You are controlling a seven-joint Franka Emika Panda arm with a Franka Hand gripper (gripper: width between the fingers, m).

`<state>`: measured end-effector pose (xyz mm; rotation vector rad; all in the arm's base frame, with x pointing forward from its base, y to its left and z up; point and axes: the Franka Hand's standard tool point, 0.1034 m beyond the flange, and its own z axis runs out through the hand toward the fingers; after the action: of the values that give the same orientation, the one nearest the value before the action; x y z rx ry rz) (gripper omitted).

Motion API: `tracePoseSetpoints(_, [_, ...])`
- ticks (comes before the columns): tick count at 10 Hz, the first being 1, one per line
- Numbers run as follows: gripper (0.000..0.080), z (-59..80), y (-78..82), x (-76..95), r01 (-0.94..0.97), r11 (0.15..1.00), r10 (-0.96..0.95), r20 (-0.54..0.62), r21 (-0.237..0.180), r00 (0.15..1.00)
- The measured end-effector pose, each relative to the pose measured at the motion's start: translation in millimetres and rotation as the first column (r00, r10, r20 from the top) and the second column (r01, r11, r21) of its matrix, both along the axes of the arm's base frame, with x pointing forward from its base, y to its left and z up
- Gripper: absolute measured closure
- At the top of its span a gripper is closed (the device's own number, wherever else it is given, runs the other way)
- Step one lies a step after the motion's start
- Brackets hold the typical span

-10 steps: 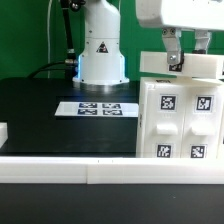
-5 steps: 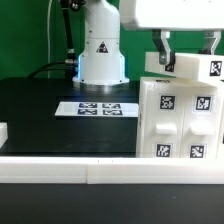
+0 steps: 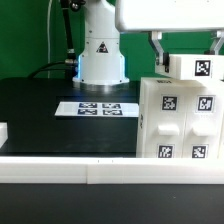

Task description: Assemble cabinet

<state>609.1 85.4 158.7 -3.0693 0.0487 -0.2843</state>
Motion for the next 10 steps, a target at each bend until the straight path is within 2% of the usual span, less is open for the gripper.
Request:
tracePoseSetpoints(3, [0.0238,0.0,-0.2,0.0,0.181,0.983,-0.181,-0.013,0.034,0.983])
tracePoseSetpoints(5, [0.0238,-0.8,-1.7,0.0,0.335,0.940,-0.334,-0.028,0.070,0.942])
tracePoseSetpoints(7, [0.0238,-1.4,-3.4,0.0,0.515,0.850,-0.511,-0.058,0.115,0.857])
tracePoseSetpoints(10, [0.0238,-1.8,-4.5,0.7,0.698,0.699,-0.691,-0.104,0.158,0.716])
